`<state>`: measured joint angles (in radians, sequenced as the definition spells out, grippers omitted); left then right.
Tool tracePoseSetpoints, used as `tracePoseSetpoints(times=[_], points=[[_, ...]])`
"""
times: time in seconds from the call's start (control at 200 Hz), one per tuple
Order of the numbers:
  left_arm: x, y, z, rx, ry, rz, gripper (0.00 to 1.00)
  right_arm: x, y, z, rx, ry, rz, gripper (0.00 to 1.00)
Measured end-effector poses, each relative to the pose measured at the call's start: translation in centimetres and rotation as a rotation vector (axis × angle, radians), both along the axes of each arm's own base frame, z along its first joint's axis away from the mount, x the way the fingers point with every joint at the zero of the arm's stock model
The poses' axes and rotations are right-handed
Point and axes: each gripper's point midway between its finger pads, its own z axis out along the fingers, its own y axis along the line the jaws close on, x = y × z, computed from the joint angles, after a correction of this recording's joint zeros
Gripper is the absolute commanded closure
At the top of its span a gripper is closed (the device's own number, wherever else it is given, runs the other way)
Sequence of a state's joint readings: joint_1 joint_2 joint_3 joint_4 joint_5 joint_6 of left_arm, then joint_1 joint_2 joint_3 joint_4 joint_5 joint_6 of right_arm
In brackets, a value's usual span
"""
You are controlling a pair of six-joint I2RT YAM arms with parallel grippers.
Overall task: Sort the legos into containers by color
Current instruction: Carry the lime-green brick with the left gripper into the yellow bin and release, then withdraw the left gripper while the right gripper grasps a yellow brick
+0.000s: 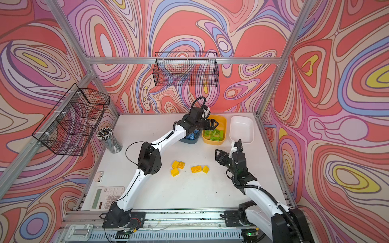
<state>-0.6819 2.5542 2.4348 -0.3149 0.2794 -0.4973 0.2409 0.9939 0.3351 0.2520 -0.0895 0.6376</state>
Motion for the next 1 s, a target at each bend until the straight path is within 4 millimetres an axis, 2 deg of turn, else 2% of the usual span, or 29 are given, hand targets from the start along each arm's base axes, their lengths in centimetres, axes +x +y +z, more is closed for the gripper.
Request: tracePoseSetpoints(times=[0.185,0.3,0.356,0.436,0.606,0.646,0.716,0.781,0.856,1.002], points=[[-0.6,0.7,0.6,0.019,-0.009,-0.001,0.09,-0.1,0.4,0.0,0.001,0.021,0.027,0.18],[-2.0,2.0,2.9,0.038,-0.033,-0.009,0.09,0.0,1.4,0.5,0.009,0.038,0.077,0.20],[-3.0,2.9,5.1,0.042,-0.060,-0.015,0.09,0.1,1.9,0.5,0.013,0.051,0.105,0.23],[-4.7,4.5,9.3,0.037,-0.123,-0.021,0.09,0.1,2.7,0.3,0.016,0.081,0.150,0.25],[-9.7,9.7,19.6,0.020,-0.302,-0.001,0.10,-0.4,3.8,-1.5,-0.001,0.198,0.221,0.26],[-11.0,11.1,21.4,0.022,-0.336,0.010,0.10,-0.5,4.0,-1.9,-0.010,0.222,0.235,0.26],[-13.3,13.7,23.3,0.034,-0.379,0.027,0.09,-1.0,4.4,-2.4,-0.027,0.259,0.254,0.25],[-15.4,16.0,23.9,0.056,-0.402,0.045,0.09,-1.3,4.8,-2.7,-0.045,0.285,0.276,0.24],[-17.4,18.2,23.4,0.089,-0.410,0.060,0.09,-1.5,5.4,-3.1,-0.067,0.313,0.300,0.25],[-21.0,22.3,20.2,0.168,-0.388,0.085,0.09,-1.7,6.6,-4.4,-0.097,0.363,0.345,0.27]])
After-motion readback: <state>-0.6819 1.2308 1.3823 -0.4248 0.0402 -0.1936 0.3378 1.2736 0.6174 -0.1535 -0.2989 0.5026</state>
